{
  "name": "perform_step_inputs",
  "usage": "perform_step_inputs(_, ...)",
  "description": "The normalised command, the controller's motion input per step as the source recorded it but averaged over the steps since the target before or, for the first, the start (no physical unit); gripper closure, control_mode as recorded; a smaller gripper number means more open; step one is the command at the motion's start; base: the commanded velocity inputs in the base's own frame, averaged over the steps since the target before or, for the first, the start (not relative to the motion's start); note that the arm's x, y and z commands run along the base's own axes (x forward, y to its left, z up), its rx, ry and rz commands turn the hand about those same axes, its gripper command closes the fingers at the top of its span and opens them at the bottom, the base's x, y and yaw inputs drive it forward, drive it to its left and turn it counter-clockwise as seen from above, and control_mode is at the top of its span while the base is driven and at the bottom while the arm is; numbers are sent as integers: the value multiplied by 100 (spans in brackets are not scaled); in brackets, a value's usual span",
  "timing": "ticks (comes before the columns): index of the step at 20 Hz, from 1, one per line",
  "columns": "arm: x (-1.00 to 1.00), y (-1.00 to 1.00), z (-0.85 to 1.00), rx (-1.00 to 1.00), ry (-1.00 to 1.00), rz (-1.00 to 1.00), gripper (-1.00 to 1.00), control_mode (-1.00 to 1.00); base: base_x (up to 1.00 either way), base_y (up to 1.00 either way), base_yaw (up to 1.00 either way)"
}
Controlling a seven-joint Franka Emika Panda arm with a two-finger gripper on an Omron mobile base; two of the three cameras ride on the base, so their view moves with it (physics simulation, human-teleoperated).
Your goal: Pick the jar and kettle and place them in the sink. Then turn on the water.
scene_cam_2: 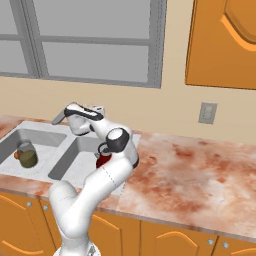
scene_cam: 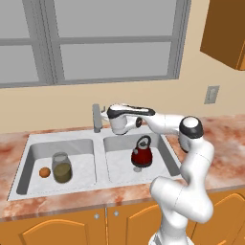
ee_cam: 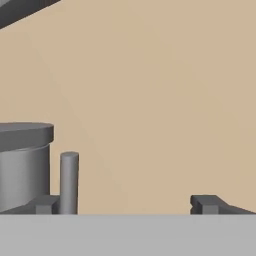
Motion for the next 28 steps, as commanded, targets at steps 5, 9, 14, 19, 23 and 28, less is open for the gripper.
perform_step_inputs(5, 0, -44, -1, 3, -1, -8, -100, -100, 0, 0, 0)
perform_step_inputs(9, 0, -26, 0, 3, 0, -12, -100, -100, 0, 0, 0)
perform_step_inputs(14, 1, -2, 0, 0, 0, -23, -100, -100, 0, 0, 0)
perform_step_inputs(19, 0, 0, 0, 0, 0, -26, -100, -100, 0, 0, 0)
perform_step_inputs(23, 0, 0, 0, 0, 0, -30, -100, -100, 0, 0, 0)
perform_step_inputs(28, 0, -7, 0, 0, 0, -29, -100, -100, 0, 0, 0)
